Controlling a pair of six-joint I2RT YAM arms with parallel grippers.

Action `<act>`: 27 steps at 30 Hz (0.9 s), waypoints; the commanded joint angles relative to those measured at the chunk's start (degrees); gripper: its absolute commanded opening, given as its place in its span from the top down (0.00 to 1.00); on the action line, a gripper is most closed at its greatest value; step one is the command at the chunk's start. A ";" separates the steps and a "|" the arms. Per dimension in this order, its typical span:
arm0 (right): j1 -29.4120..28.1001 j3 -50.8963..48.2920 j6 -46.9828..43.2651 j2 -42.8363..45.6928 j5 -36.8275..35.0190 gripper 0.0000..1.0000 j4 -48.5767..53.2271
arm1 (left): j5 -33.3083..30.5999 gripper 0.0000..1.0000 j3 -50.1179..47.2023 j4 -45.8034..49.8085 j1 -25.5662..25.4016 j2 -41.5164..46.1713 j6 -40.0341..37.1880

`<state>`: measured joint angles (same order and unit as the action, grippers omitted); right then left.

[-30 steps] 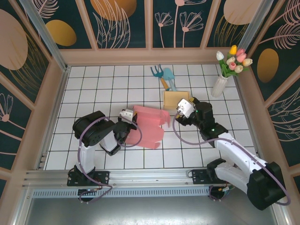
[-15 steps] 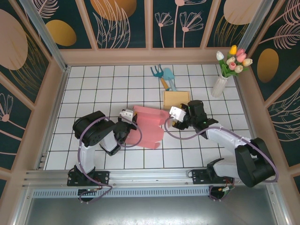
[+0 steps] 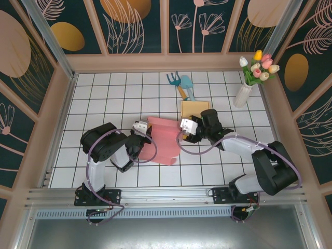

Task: Fold the paper box

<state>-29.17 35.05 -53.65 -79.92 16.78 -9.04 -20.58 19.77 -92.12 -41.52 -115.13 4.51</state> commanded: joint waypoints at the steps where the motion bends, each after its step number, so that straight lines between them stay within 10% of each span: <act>1: -1.21 2.51 0.82 -1.34 2.96 0.26 -2.12 | 2.65 0.85 -1.47 -10.95 -0.01 -3.03 -0.59; 14: -6.07 4.72 3.05 -5.08 3.64 0.34 -2.45 | 2.39 0.85 -1.22 -10.36 0.01 -2.82 -0.29; 27: -15.06 7.04 18.76 -9.87 -14.57 0.34 -9.66 | 1.51 0.84 -0.94 -10.18 0.01 -2.73 0.65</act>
<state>-41.34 39.33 -41.17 -88.07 4.99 -14.22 -22.52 19.77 -92.09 -40.77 -115.31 4.58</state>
